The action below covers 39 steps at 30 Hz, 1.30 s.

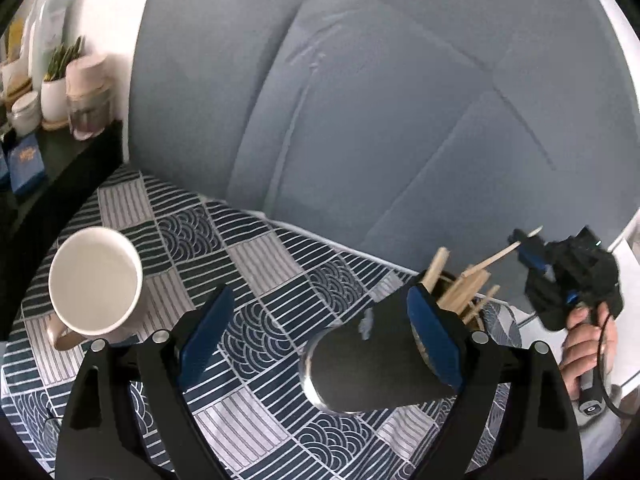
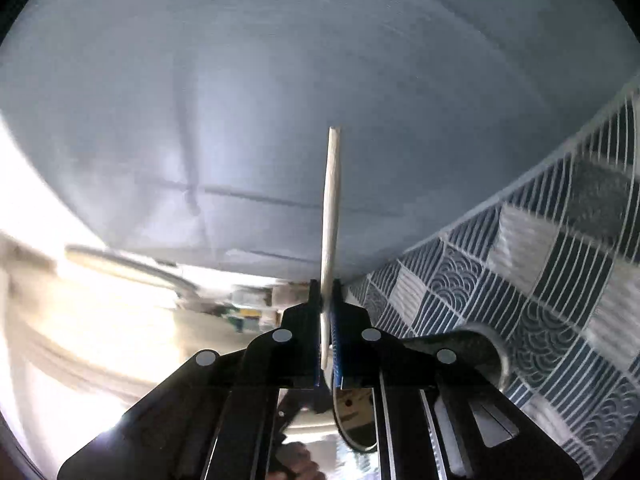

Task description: Organize utensils

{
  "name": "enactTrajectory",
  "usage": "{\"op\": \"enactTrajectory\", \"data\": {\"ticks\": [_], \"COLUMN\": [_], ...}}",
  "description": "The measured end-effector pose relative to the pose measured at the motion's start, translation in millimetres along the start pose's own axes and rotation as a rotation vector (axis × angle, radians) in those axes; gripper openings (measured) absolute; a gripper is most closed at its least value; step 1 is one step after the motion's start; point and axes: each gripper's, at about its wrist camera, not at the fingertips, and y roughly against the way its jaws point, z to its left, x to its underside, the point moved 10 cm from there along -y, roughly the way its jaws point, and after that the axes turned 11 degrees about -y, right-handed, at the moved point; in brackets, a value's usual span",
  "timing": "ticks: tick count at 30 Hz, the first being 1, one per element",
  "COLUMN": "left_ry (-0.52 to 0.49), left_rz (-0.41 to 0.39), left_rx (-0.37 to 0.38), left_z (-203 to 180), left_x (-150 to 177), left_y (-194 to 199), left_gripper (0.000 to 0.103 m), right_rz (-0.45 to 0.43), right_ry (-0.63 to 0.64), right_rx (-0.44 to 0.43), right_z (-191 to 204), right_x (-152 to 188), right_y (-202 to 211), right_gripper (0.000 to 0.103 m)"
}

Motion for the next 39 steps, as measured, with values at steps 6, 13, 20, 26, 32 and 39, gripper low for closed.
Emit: {"op": "enactTrajectory", "data": {"ticks": [6, 13, 20, 26, 32, 39], "left_ry": [-0.062, -0.129, -0.154, -0.210, -0.232, -0.319], "left_rz": [-0.013, -0.003, 0.022, -0.010, -0.006, -0.074], "left_rx": [0.007, -0.008, -0.052, -0.136, -0.163, -0.186], "left_z": [-15, -24, -14, -5, -13, -52], "left_x": [-9, -2, 11, 11, 13, 12], "left_y": [14, 18, 24, 52, 85, 134], "left_gripper": [0.087, 0.087, 0.087, 0.083, 0.070, 0.097], "right_rz": [-0.026, 0.015, -0.003, -0.164, -0.328, -0.465], "right_ry": [0.251, 0.563, 0.671, 0.705, 0.695, 0.810], "right_rx": [0.166, 0.508, 0.641, 0.642, 0.640, 0.676], "right_z": [40, 20, -11, 1, 22, 36], "right_x": [29, 88, 125, 128, 136, 165], "right_y": [17, -11, -20, 6, 48, 100], "right_gripper": [0.005, 0.005, 0.016, 0.071, 0.090, 0.095]}}
